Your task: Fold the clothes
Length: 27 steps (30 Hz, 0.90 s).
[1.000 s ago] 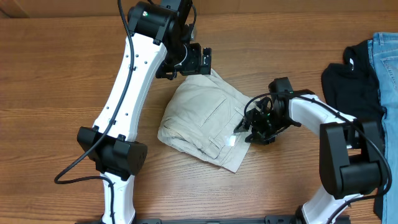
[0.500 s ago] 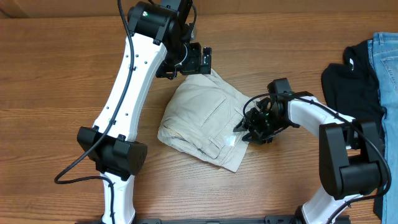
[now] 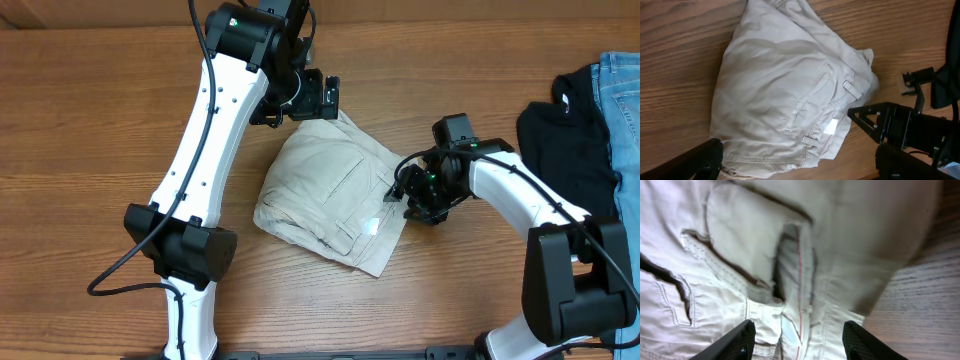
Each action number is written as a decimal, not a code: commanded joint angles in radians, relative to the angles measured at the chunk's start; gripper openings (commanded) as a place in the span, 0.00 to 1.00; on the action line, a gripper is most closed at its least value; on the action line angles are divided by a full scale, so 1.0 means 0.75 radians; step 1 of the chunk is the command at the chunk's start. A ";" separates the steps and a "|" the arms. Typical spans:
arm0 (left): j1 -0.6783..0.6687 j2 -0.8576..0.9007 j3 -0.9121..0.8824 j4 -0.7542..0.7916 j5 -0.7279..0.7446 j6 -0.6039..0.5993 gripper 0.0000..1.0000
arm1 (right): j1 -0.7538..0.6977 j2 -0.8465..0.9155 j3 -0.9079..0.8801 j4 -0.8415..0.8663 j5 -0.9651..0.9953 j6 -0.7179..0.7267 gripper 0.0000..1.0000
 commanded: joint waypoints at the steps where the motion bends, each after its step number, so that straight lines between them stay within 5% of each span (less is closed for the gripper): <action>1: 0.002 0.020 -0.001 0.005 -0.020 0.032 1.00 | 0.069 -0.023 0.016 0.031 0.006 0.053 0.61; 4: 0.002 0.020 -0.001 -0.001 -0.020 0.032 1.00 | 0.125 -0.023 0.015 0.053 0.075 0.130 0.66; 27: 0.002 0.020 -0.001 -0.021 -0.020 0.056 1.00 | 0.203 0.024 -0.029 0.188 0.165 0.246 0.64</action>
